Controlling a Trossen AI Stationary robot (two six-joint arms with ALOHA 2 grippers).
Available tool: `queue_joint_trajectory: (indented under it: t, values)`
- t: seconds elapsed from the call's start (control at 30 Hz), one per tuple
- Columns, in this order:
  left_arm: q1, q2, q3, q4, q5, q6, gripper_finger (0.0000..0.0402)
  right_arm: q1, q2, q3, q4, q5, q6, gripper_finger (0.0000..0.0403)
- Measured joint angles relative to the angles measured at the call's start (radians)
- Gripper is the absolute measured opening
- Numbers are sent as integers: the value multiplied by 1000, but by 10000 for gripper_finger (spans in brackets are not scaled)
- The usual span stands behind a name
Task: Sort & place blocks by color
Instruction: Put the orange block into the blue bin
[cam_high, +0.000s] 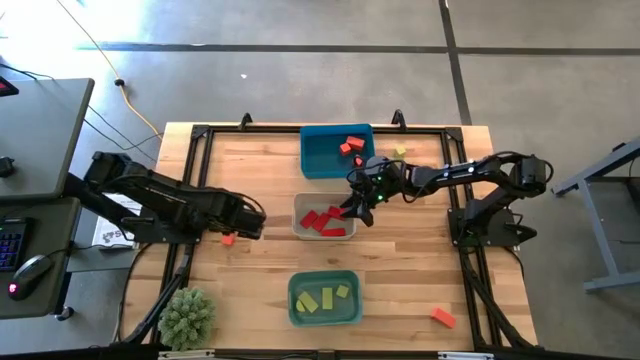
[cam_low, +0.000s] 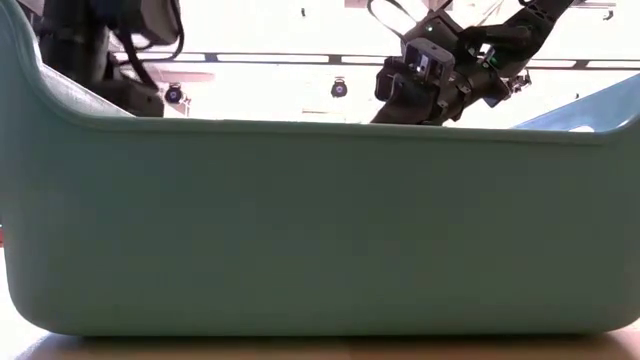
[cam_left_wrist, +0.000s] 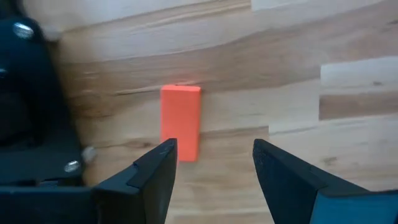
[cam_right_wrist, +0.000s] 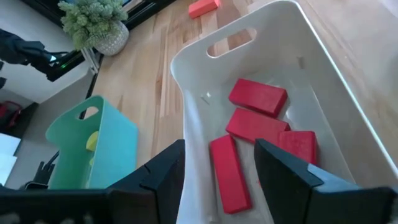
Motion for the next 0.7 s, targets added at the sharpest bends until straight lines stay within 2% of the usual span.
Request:
queue_joint_trajectory:
  t: [0.13, 0.5, 0.7]
  values:
    - [3, -14, -79, 78, 7, -46, 200, 0, 0, 0, -5, 0, -4, 179]
    - [7, -14, -175, 105, 47, -81, 200, -3, 0, 0, -6, 1, -8, 179]
    - [7, -14, -254, 225, 82, -82, 200, -3, 0, 0, -6, 5, -8, 179]
